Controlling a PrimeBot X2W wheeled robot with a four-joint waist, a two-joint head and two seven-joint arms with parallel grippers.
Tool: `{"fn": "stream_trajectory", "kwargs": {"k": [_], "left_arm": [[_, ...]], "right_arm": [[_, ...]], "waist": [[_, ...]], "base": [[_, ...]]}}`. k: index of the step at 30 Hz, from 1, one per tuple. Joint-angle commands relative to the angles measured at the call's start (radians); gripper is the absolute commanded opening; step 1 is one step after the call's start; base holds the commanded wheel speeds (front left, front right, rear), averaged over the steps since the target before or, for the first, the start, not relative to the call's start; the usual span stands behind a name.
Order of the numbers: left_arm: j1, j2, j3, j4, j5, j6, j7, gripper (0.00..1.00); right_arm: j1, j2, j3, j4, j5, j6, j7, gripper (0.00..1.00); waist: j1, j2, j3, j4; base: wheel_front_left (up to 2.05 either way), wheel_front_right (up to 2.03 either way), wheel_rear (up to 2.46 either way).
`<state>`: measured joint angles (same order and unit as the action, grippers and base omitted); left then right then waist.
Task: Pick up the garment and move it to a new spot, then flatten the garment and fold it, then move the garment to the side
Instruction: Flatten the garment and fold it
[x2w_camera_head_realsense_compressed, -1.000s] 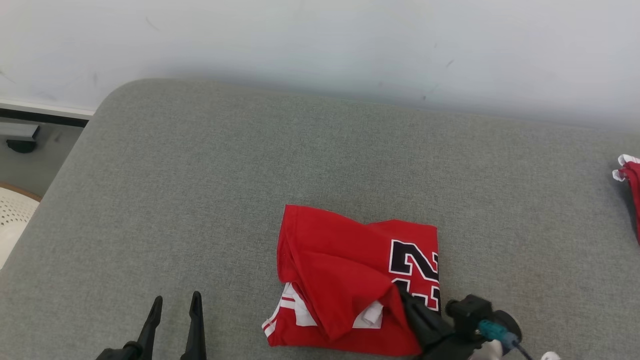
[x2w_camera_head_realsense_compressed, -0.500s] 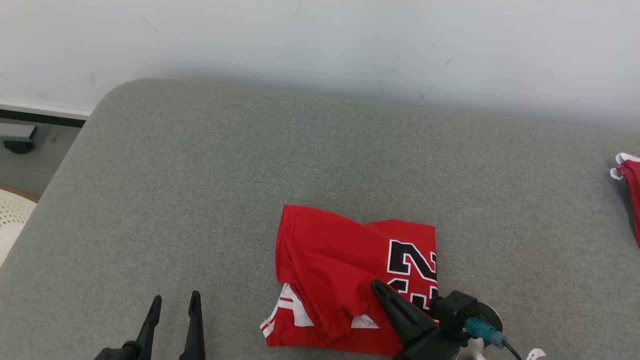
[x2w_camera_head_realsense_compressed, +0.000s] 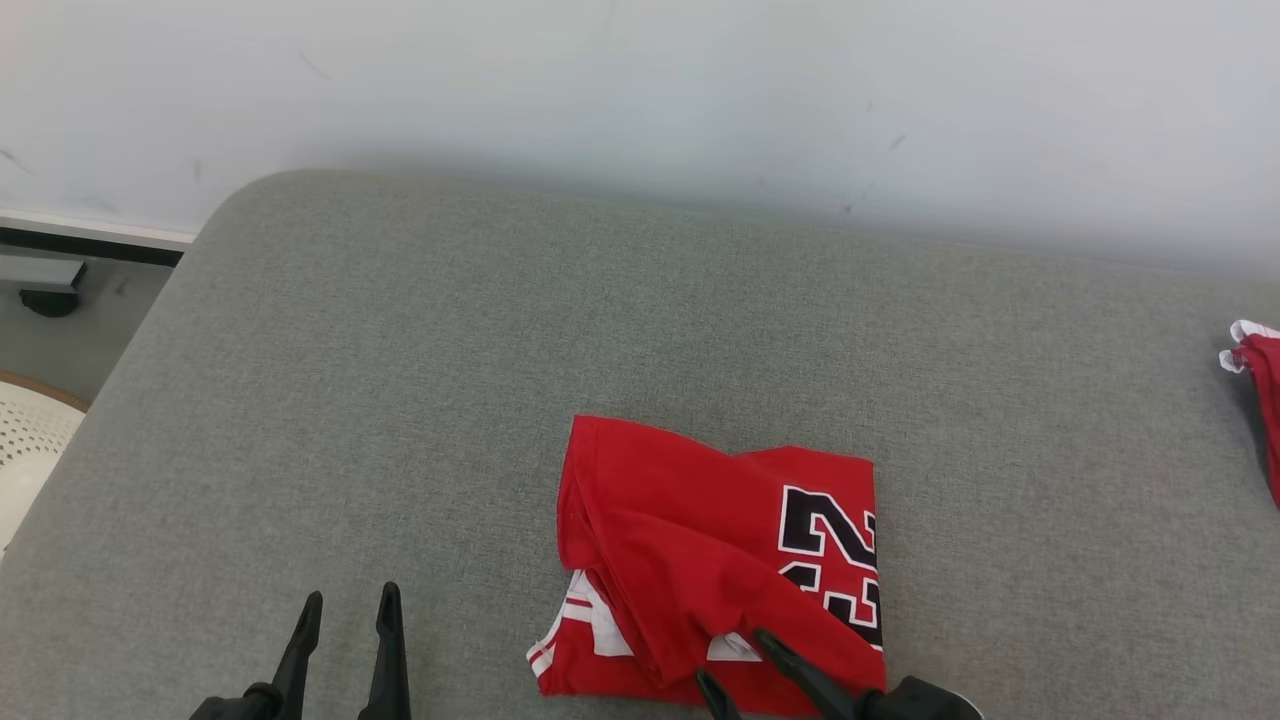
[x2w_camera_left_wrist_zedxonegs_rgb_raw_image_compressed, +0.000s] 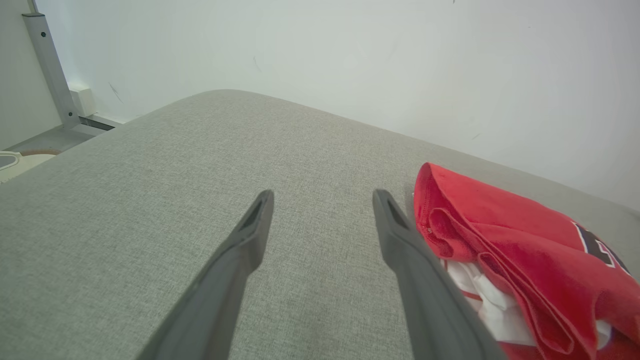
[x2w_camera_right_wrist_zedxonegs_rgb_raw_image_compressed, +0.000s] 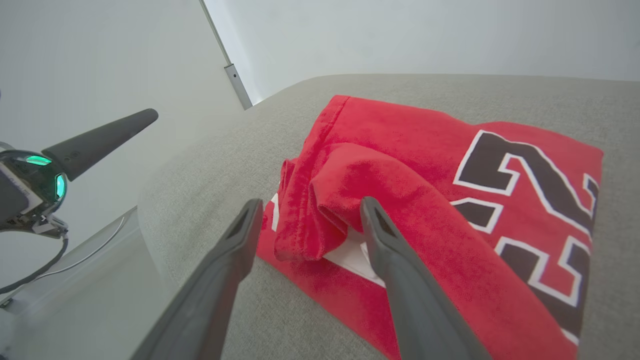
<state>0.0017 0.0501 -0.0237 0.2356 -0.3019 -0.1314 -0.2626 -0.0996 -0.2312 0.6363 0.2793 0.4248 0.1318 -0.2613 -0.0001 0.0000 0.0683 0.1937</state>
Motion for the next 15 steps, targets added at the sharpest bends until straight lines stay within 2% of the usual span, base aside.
{"fn": "stream_trajectory", "kwargs": {"k": [1,15], "left_arm": [[0.016,0.000,0.001,-0.002,0.000,0.001,-0.004,1.00],[0.015,0.000,-0.013,0.006,0.006,0.001,-0.004,1.00]], "right_arm": [[0.010,0.006,0.004,0.006,0.011,-0.002,-0.003,1.00],[-0.058,0.052,0.036,0.175,0.075,-0.002,-0.003,1.00]], "waist": [[0.0001,0.0000,-0.001,0.003],[0.0001,0.0000,0.000,0.028]], "base": [[0.00,0.00,0.00],[0.00,0.00,0.00]]}}
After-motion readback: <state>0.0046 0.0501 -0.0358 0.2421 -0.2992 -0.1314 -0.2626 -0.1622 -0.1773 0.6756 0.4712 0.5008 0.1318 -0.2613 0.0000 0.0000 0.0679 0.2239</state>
